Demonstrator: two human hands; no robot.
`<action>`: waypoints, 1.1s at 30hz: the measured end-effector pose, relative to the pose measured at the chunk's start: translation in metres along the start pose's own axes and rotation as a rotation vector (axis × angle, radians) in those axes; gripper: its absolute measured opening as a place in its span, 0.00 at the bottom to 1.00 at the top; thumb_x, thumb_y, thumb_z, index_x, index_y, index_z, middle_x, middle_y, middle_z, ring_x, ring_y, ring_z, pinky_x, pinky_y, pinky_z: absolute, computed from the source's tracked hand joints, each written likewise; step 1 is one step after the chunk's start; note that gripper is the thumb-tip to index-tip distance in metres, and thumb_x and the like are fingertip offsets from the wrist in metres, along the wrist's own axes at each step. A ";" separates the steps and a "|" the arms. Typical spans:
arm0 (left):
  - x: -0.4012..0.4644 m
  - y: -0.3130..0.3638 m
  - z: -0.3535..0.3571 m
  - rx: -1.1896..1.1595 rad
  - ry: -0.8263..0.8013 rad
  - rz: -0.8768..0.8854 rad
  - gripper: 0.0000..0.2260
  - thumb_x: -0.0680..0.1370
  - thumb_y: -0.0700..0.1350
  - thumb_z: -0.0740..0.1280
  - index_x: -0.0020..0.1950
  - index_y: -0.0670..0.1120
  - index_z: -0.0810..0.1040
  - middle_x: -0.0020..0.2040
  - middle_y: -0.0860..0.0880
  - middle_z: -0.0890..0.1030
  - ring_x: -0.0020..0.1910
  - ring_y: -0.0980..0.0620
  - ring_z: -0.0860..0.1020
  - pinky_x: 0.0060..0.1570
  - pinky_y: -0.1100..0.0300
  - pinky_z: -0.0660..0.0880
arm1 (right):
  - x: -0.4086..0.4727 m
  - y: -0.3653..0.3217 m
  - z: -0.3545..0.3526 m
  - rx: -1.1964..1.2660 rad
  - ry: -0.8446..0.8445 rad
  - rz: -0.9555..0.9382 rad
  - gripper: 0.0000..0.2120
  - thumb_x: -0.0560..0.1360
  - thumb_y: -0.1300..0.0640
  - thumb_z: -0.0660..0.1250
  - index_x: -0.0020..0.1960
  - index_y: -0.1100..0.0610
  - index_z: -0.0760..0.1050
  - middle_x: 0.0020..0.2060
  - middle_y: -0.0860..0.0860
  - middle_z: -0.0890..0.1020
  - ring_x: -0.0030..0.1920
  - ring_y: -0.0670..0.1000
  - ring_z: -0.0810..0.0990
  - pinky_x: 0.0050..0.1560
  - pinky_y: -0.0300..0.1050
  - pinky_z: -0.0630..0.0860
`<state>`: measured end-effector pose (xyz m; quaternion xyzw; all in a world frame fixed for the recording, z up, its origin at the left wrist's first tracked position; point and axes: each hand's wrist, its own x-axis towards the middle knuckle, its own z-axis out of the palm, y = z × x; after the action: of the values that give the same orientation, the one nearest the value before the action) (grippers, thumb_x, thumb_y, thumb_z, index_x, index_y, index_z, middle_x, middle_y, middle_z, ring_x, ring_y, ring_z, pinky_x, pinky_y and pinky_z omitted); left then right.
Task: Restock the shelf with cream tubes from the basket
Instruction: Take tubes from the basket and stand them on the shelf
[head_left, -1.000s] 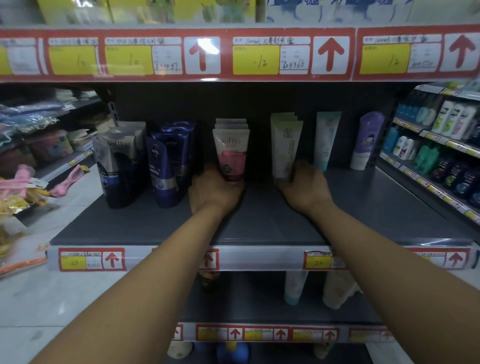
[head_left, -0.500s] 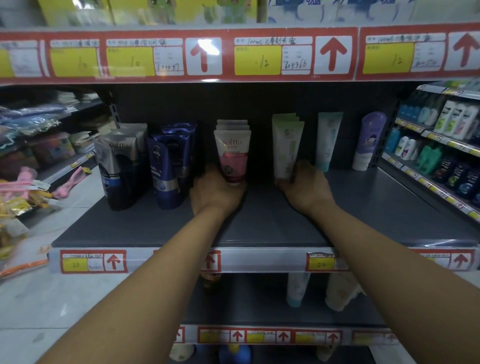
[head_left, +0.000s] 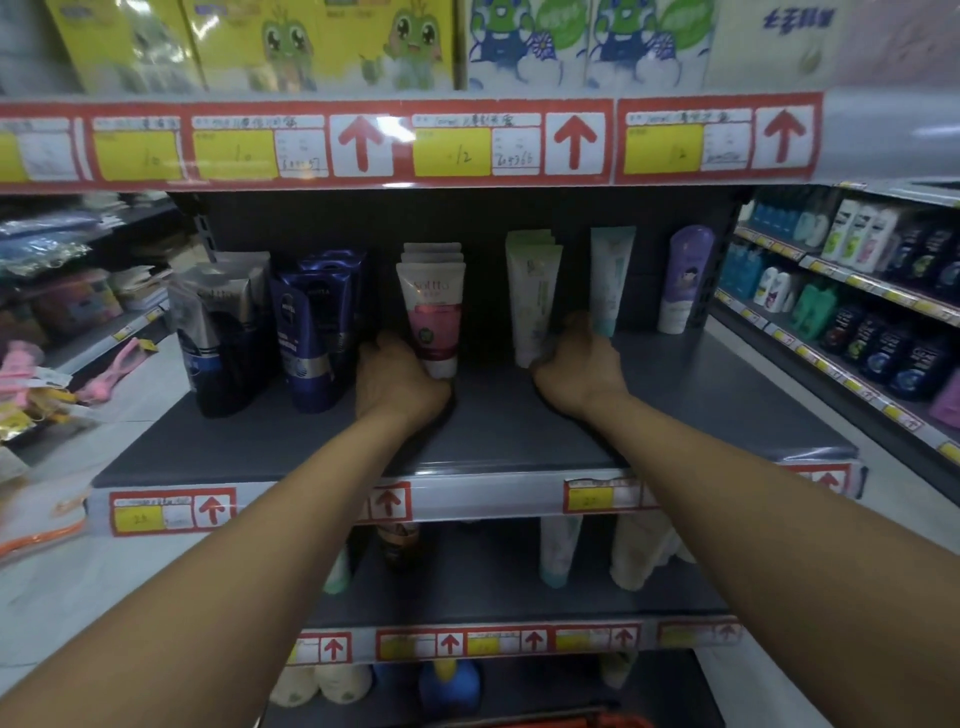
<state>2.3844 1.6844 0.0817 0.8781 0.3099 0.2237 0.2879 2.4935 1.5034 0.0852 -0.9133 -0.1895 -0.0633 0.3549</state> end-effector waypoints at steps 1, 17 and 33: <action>-0.004 0.001 -0.002 0.012 -0.015 0.003 0.34 0.74 0.56 0.76 0.72 0.39 0.70 0.69 0.35 0.74 0.69 0.33 0.73 0.67 0.46 0.74 | -0.003 0.000 -0.004 -0.006 -0.020 0.008 0.27 0.77 0.52 0.70 0.70 0.62 0.66 0.65 0.61 0.78 0.65 0.66 0.78 0.57 0.50 0.74; -0.096 0.015 -0.072 0.209 -0.062 0.236 0.21 0.74 0.47 0.76 0.65 0.49 0.77 0.62 0.46 0.78 0.60 0.43 0.79 0.51 0.50 0.77 | -0.101 -0.023 -0.059 -0.131 -0.055 -0.179 0.11 0.78 0.51 0.66 0.59 0.54 0.78 0.50 0.54 0.83 0.50 0.58 0.82 0.51 0.53 0.81; -0.199 -0.015 -0.087 0.194 -0.052 0.287 0.19 0.77 0.48 0.75 0.67 0.53 0.75 0.60 0.52 0.78 0.57 0.49 0.79 0.53 0.49 0.83 | -0.222 -0.015 -0.028 -0.165 -0.110 -0.357 0.04 0.79 0.51 0.67 0.54 0.47 0.77 0.48 0.44 0.78 0.46 0.45 0.79 0.45 0.46 0.81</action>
<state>2.1873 1.5925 0.0932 0.9424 0.1941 0.2086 0.1750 2.2834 1.4281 0.0593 -0.8932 -0.3618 -0.0904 0.2512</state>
